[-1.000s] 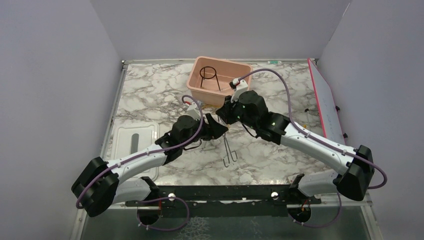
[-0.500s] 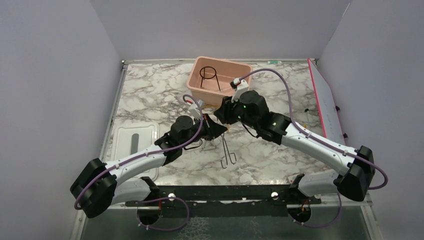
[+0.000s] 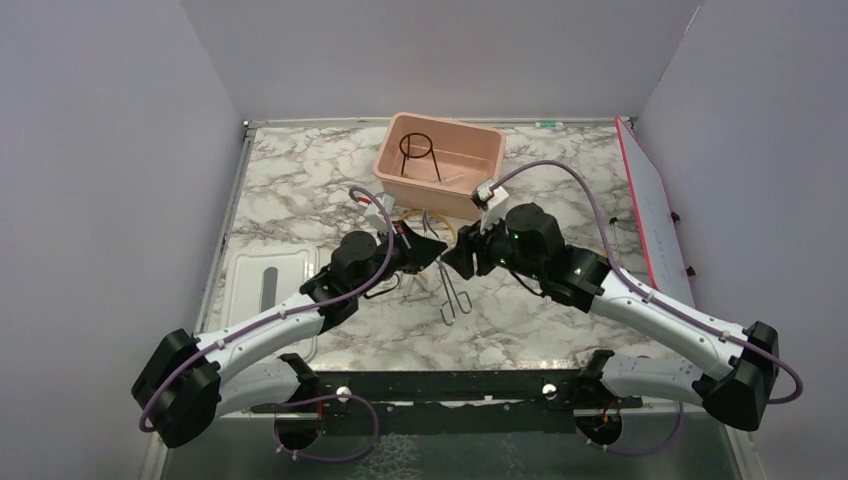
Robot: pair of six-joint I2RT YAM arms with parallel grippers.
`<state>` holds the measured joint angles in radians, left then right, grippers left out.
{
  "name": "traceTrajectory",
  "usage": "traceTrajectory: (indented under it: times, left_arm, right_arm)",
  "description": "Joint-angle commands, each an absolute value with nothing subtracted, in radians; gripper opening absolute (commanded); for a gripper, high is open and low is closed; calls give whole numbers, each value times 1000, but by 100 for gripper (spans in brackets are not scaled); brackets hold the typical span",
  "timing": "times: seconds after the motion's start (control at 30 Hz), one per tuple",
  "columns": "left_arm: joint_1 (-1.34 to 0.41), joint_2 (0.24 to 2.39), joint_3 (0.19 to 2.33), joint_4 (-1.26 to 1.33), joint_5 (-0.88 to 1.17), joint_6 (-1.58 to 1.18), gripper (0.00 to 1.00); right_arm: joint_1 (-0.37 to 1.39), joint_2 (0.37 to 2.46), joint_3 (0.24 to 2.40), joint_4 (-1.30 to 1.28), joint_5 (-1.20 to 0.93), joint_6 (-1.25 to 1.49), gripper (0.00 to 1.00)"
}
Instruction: Organize the chemistry lab equipment
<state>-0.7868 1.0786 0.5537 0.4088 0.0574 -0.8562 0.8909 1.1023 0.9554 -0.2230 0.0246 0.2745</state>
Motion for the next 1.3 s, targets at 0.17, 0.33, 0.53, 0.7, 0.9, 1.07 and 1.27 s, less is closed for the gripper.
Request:
traceTrajectory:
  times: [0.17,0.33,0.53,0.7,0.9,1.07,1.27]
  left_arm:
    - [-782,1029,587,428,8,-876,0]
    - [-782,1014,588,427,-20,-879,0]
    - [-781,990,584,416,-44,-878,0]
    - [-765,965,595,350,-65,-855,31]
    - [-706,875,675,149,-155,-745,66]
    - [-699,746,756,4,-372,-583,72]
    - [-699,638,835,-126,-560,-424,77]
  right_arm:
    - [891,1199,960,-236,-116,231,57]
    - [891,1276,982,-186,-160,271,52]
    - [891,1308,1000,-155,-128,290,10]
    - [891,1325,1040,-178,-70,213,1]
    - [858,1363,1128,-215,-19,77,1]
    - [760,1420,1233,-212,-45,11,1]
    - [638,1555,1443,-199,-56,-89,1]
